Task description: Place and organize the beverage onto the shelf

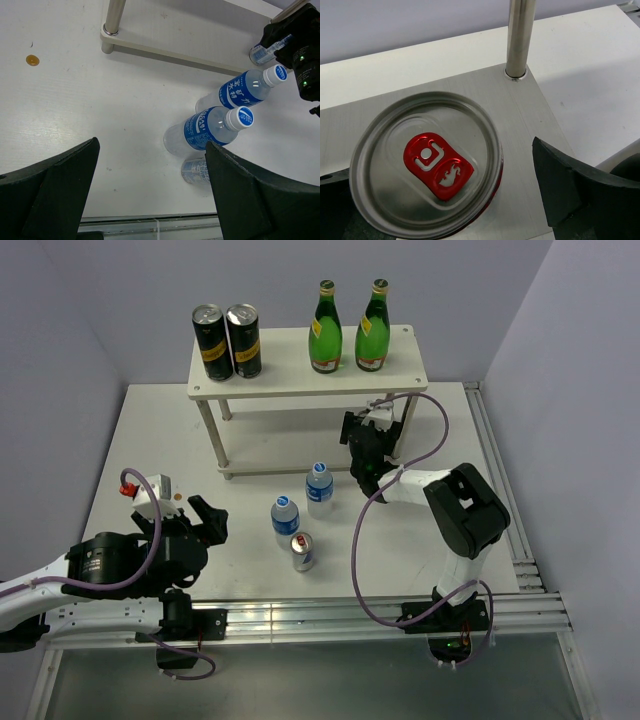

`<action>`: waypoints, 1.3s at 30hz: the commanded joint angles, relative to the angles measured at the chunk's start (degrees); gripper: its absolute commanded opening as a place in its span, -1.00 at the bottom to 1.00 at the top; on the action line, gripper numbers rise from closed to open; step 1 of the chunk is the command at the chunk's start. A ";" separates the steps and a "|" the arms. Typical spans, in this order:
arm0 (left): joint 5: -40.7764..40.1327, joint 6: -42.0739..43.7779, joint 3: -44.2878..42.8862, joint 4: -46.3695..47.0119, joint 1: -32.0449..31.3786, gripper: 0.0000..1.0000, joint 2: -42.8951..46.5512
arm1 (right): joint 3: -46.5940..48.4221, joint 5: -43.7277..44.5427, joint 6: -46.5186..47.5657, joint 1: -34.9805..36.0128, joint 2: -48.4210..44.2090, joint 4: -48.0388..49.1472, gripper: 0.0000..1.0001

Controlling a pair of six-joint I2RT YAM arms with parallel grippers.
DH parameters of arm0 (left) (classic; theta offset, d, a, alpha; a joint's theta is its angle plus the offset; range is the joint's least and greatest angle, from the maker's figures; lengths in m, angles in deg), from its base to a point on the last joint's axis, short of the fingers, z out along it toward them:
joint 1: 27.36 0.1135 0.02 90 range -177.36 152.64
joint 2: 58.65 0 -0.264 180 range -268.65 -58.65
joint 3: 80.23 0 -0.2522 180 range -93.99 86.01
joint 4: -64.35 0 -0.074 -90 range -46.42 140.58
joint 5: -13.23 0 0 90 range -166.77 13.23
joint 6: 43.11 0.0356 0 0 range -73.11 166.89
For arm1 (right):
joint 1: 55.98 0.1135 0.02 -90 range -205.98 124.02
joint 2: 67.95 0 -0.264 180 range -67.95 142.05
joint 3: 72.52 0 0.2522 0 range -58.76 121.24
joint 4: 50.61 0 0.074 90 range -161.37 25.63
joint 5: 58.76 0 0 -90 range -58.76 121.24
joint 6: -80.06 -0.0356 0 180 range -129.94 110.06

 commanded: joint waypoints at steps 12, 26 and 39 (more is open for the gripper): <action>-1.08 0.49 0.00 0.32 -0.54 0.88 0.21 | 1.66 -10.57 -1.32 0.79 -6.36 -7.94 1.00; -1.17 0.14 -0.08 0.14 -0.54 0.88 0.56 | -5.29 -10.49 -4.75 2.81 -17.79 -11.01 1.00; 1.11 9.26 1.49 7.24 -0.81 0.90 -1.89 | -15.03 0.23 -12.38 17.46 -43.42 -27.35 1.00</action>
